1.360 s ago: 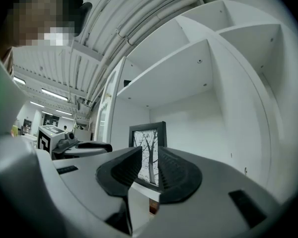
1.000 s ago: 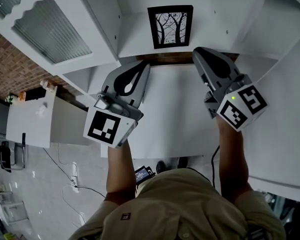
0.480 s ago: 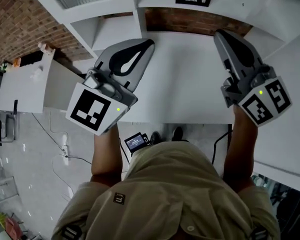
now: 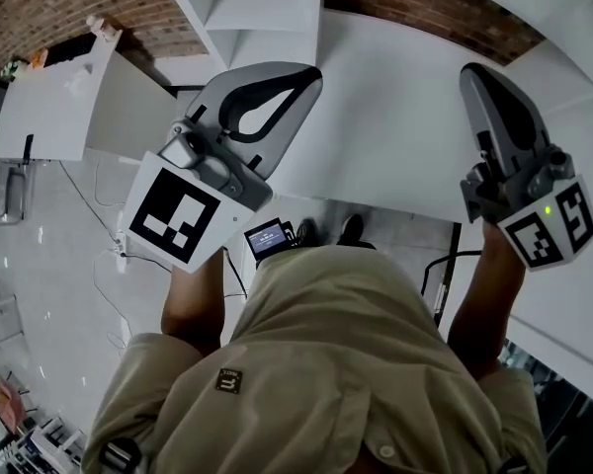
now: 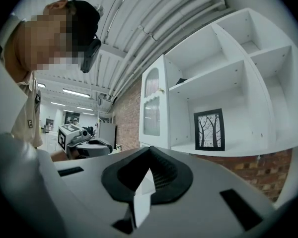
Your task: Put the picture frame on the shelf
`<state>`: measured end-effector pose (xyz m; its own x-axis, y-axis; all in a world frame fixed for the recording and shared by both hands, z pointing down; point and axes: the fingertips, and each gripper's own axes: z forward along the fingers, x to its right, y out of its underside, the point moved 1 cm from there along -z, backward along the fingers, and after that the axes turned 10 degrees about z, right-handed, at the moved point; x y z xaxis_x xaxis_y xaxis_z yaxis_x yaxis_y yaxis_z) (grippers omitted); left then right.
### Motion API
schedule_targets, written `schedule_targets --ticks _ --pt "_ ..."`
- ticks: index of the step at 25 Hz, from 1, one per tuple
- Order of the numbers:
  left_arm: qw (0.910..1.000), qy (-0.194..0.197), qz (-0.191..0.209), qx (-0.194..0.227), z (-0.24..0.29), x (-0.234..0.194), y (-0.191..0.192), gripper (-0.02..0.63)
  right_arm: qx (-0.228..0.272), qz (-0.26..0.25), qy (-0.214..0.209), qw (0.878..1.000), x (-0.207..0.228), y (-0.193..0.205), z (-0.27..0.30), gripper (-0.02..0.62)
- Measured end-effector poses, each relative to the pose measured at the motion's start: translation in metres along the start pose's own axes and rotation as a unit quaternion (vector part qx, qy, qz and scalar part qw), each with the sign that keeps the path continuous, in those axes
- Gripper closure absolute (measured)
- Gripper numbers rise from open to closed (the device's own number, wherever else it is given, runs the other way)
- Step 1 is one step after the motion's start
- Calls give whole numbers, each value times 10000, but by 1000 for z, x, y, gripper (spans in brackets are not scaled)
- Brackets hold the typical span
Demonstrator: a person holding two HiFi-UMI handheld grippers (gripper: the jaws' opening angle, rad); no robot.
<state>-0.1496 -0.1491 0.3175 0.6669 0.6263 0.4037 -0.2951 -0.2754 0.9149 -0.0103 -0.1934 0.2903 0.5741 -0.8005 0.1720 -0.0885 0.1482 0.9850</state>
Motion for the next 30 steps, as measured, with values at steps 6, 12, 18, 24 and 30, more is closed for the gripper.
schedule_targets --ticks 6,12,18,24,30 --pt "10000 11 -58 -41 -13 11 2 600 -50 95 16 9999 -12 13 -13 589" --pt "9999 72 -124 -20 -23 28 6 600 -49 162 76 9998 -22 29 -25 589" --pt "9996 174 -130 169 -19 32 2 600 66 69 266 9996 -19 27 -33 589" --pt "9989 359 -223 189 -12 47 1 600 -5 131 330 9994 -13 29 -42 591" --pt "9980 559 -160 243 -11 59 -6 600 -111 32 423 9990 -15 31 -51 591"
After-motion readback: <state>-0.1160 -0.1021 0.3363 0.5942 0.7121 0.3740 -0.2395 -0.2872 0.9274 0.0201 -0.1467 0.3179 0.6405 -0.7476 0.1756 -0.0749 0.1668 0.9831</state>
